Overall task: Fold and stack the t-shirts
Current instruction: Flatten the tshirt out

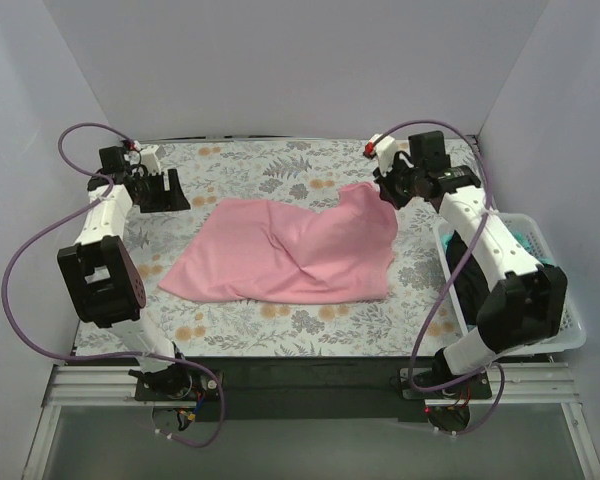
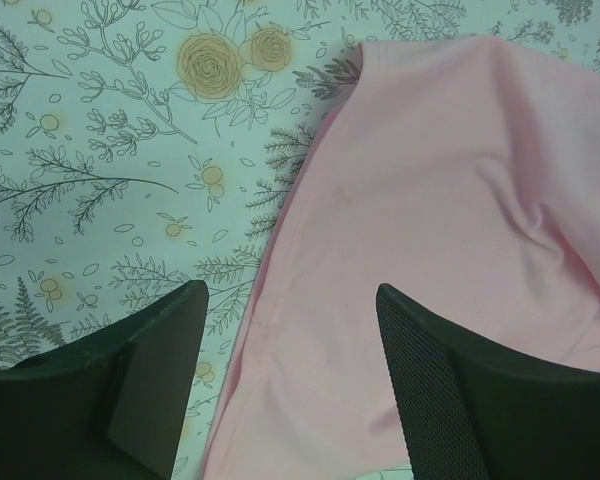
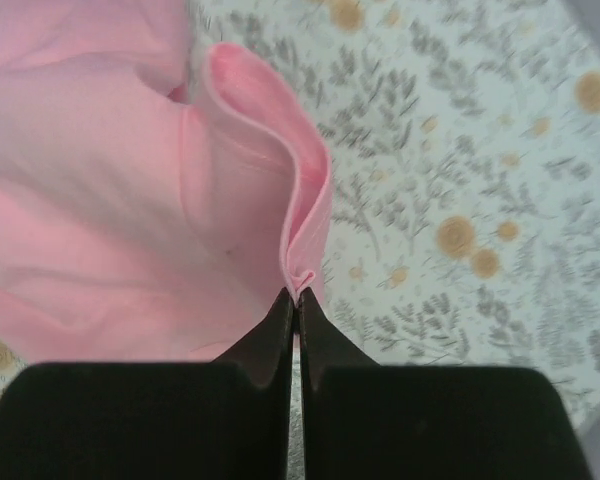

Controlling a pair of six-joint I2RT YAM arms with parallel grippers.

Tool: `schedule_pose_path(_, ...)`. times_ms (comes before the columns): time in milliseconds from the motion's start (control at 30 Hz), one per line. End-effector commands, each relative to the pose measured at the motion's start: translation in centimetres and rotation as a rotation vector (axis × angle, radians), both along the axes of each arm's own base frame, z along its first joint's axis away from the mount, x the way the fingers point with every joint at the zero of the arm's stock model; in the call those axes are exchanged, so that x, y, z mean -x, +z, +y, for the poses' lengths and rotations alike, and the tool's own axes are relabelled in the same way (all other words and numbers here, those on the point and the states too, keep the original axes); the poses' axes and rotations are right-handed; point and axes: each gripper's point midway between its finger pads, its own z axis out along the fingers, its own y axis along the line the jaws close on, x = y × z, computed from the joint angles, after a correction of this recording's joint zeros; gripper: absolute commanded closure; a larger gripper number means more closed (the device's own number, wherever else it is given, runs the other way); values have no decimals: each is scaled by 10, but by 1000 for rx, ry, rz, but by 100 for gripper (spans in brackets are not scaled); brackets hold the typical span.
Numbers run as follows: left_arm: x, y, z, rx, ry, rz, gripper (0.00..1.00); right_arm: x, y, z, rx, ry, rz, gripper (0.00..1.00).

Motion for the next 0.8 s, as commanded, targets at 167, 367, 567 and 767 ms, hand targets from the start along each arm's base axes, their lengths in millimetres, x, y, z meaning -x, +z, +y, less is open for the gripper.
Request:
schedule_pose_path(167,-29,-25,-5,-36,-48,32,42,36,-105,-24,176,5,280,99)
schedule_pose_path(367,-47,-63,-45,-107,-126,104,36,52,-120,-35,218,-12,310,99)
schedule_pose_path(567,-74,-88,-68,-119,-121,127,35,47,-122,-39,242,-25,314,99)
schedule_pose_path(767,-72,-101,-72,-151,-164,170,70,40,-123,-37,245,-24,334,99)
